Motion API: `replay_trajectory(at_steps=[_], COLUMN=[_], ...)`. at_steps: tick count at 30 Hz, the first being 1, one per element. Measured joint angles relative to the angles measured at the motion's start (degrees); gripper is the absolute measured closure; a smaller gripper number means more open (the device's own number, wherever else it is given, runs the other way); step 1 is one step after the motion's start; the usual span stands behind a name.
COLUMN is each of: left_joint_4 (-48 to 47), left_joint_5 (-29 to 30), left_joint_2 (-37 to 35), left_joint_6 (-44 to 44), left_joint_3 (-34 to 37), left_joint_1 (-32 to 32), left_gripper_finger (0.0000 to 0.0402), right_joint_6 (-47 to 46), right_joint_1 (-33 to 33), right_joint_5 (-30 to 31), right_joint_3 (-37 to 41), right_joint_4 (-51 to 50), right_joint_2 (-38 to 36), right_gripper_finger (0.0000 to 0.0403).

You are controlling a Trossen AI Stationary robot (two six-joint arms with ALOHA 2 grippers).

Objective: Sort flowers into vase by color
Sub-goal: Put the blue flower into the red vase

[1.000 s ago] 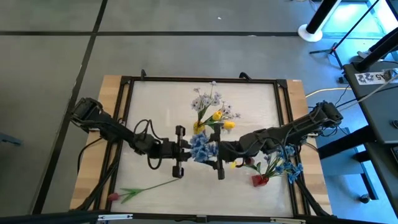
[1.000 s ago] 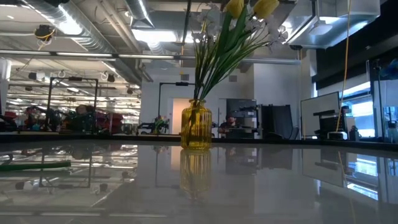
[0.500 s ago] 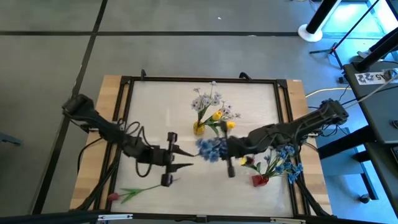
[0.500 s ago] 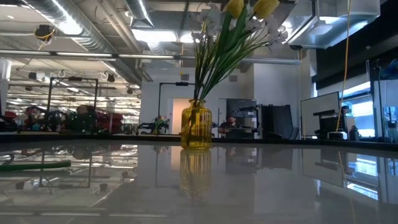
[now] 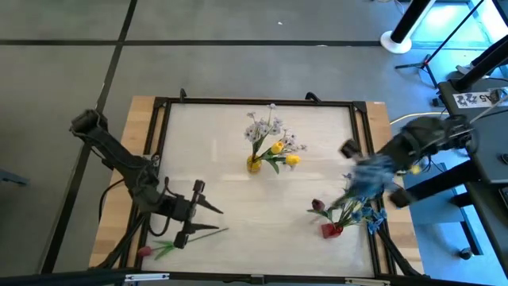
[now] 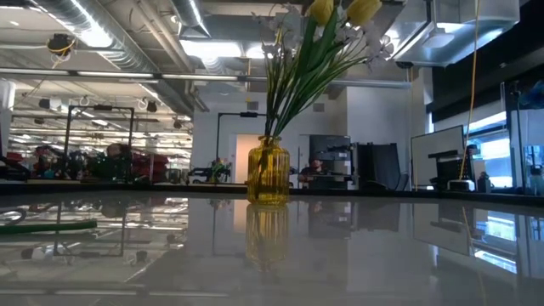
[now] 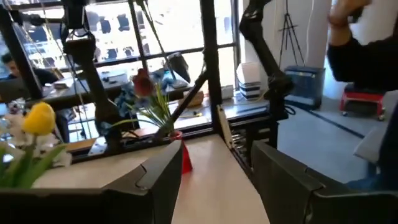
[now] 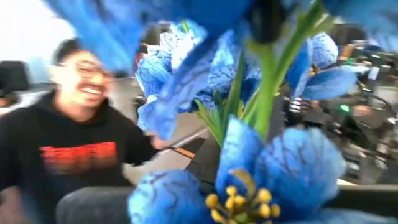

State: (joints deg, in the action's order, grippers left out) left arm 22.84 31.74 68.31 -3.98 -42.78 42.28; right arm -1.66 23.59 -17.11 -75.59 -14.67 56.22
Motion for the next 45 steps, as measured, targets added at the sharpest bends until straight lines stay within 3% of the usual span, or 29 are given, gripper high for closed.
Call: replay_trajectory(at_steps=[8,19,26,32,38,45], left_joint_4=[3.86,6.96,6.30,6.91,6.90,6.48], left_joint_5=[0.10,1.84,-0.74,-2.93,-2.96,-2.79], left_joint_2=[2.58,2.83,2.85,2.85,2.85,2.95], left_joint_6=[2.09,6.52,11.38,12.63,15.86,17.45], left_joint_3=[0.94,0.94,0.94,0.94,0.94,0.94], left_joint_1=[-3.28,-8.43,-7.99,-6.32,-5.36,-8.84], left_gripper_finger=[0.0214,0.0214,0.0214,0.0214,0.0214,0.0214], right_joint_6=[-4.03,-7.01,-5.36,-0.07,3.71,5.38], right_joint_1=[0.08,0.07,0.07,2.77,7.53,8.68], right_joint_5=[-9.54,-12.64,-18.94,-17.90,-10.86,-8.42], right_joint_3=[0.01,13.07,20.54,22.89,23.19,23.11], right_joint_4=[-12.32,-8.39,-6.43,-6.94,-9.29,-10.24], right_joint_2=[-10.12,-7.45,-7.67,-11.06,-11.88,-11.98], right_gripper_finger=[0.0395,0.0397,0.0398,0.0399,0.0400,0.0398])
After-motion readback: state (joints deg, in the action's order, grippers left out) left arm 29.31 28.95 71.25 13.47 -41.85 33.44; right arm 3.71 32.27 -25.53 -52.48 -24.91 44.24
